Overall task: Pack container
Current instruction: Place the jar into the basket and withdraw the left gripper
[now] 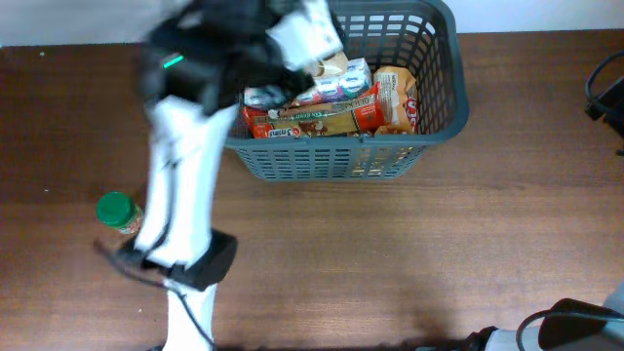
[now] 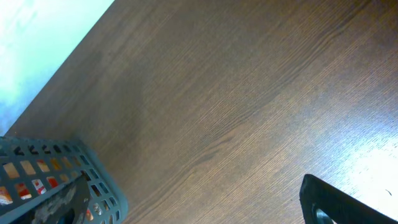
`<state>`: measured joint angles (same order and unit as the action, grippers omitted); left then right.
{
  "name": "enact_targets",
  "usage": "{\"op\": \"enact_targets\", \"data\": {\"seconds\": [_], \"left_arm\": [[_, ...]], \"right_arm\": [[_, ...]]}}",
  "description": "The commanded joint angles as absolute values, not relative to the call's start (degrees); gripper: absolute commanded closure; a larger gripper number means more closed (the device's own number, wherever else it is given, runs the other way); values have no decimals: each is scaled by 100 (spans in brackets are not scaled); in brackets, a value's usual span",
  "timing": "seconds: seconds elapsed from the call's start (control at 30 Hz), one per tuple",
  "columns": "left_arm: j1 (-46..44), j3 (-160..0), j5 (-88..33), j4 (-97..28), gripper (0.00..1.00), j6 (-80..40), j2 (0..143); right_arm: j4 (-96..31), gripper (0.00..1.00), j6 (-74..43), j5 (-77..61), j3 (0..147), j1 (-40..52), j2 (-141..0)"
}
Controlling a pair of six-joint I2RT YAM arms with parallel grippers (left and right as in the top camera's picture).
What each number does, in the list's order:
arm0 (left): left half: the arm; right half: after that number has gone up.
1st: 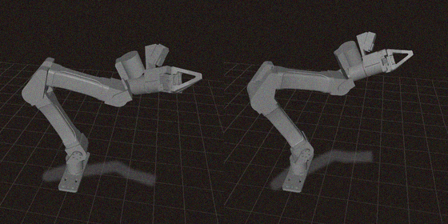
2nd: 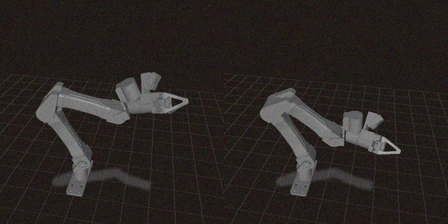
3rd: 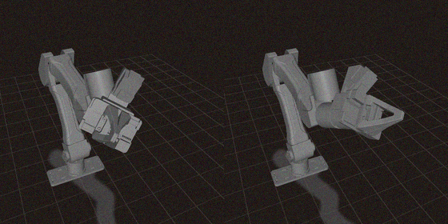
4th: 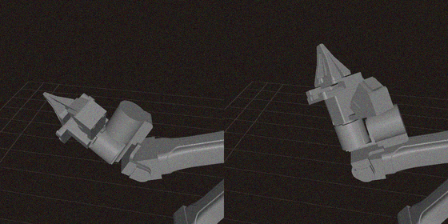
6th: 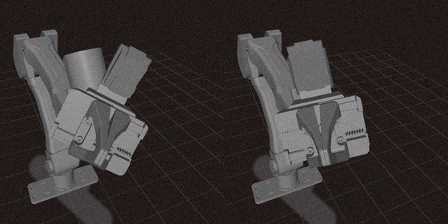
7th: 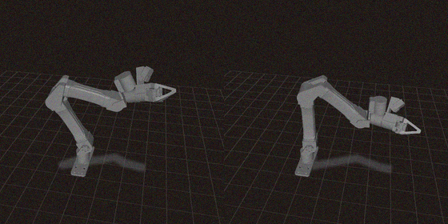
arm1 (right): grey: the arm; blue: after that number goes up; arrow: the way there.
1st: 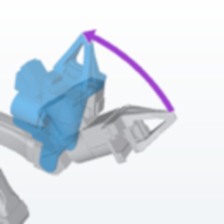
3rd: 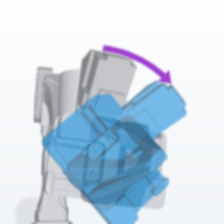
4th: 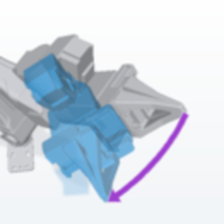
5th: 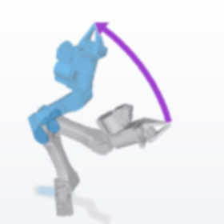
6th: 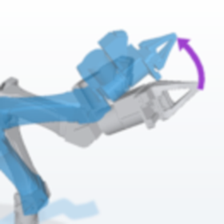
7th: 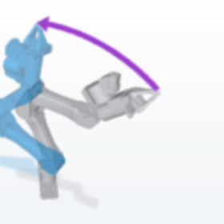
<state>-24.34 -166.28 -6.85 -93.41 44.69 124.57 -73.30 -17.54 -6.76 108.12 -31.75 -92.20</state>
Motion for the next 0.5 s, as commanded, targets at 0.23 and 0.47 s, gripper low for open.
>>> {"op": "enact_targets", "data": {"seconds": [0.23,0.47], "left_arm": [[-2482,-13447,331,-8901,98,5516,12707],[-2405,-12269,327,-8464,98,5496,12707]], "right_arm": [[-7330,1,-1745,-707,10855,-3190,-9242],[-7330,1,-1745,-707,10855,-3190,-9242]]}}
